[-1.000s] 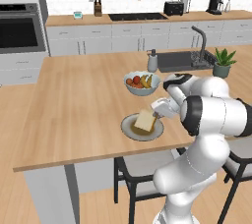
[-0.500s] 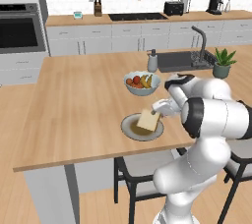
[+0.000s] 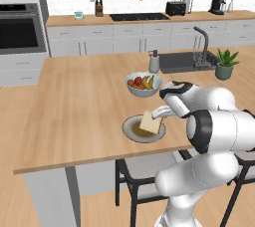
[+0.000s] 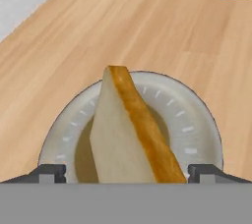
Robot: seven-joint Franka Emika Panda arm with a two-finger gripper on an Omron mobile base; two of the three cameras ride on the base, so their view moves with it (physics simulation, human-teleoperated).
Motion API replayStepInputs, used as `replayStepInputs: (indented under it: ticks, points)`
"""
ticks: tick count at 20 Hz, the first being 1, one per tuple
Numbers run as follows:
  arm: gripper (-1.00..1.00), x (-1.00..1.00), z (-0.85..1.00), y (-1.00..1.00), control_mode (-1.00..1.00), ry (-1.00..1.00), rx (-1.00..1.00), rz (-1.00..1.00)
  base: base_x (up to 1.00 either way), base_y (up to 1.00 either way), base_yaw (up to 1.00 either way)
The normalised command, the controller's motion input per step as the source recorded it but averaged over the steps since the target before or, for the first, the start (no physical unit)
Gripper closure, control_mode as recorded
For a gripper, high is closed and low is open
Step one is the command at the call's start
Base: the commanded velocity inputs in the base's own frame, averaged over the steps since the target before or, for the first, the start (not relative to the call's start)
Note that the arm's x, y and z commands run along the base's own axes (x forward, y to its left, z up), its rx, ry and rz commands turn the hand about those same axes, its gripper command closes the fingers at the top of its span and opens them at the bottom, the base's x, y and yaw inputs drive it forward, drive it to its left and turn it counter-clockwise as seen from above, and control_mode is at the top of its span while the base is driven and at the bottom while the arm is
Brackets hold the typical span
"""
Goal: Start the toaster. Once the lever pops up, take the bread to the plate on the dining counter.
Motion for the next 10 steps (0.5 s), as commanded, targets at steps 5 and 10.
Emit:
replayStepInputs:
  ticks: [5,10]
  points:
    - [-1.00,0.15,0.22,0.21,-1.00,0.00,-0.17,-0.14,0.00,0.00,0.00]
    - [-1.00,0.39,0.38,0.00,-1.00,0.05,-0.03,-0.08,0.00,0.00,0.00]
